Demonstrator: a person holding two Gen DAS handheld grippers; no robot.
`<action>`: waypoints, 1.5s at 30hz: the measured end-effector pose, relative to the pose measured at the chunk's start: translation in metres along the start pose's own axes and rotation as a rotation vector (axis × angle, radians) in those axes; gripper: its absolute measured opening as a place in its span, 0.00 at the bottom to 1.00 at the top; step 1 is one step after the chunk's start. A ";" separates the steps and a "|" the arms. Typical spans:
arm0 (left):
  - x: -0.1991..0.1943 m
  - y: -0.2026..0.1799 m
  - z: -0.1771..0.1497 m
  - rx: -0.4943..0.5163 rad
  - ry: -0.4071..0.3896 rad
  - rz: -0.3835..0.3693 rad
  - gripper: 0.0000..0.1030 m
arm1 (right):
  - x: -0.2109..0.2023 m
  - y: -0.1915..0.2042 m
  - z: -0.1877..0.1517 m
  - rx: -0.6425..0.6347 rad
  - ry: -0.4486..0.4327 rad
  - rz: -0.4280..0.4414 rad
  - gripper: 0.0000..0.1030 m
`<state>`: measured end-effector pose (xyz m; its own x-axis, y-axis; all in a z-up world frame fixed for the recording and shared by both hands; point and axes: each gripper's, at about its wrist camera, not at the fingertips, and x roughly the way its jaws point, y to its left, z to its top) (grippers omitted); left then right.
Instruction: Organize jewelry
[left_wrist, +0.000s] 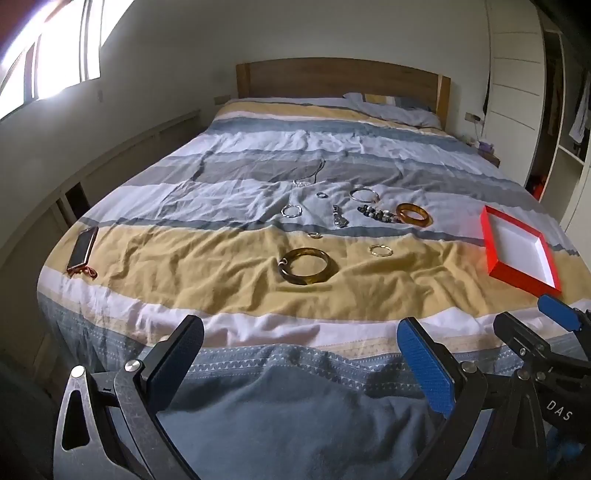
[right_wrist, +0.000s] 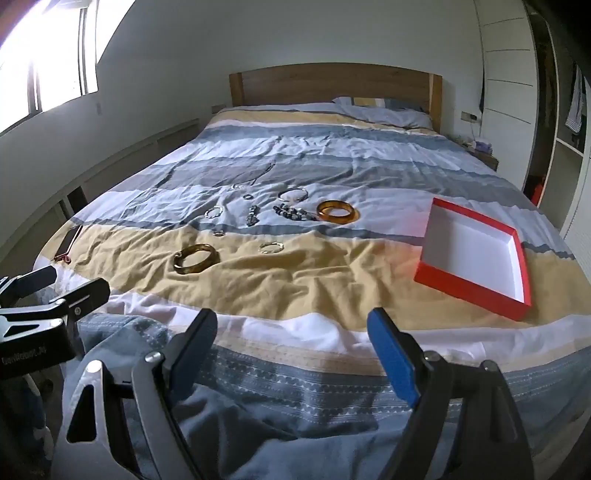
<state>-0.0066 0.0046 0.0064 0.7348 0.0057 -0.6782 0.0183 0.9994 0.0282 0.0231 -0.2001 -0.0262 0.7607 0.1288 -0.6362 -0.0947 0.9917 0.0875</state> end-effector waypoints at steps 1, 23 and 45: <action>-0.001 0.001 -0.001 -0.001 -0.001 0.005 0.99 | -0.001 0.001 0.000 -0.001 -0.002 0.003 0.81; -0.028 0.024 -0.002 -0.058 -0.027 0.032 0.99 | -0.033 0.010 0.007 -0.002 -0.035 0.040 0.81; 0.035 0.009 0.028 -0.009 0.006 0.019 0.97 | 0.039 -0.006 0.028 -0.001 0.032 0.074 0.80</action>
<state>0.0385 0.0133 0.0032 0.7311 0.0251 -0.6818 -0.0018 0.9994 0.0348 0.0718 -0.2010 -0.0299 0.7306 0.2019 -0.6523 -0.1505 0.9794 0.1345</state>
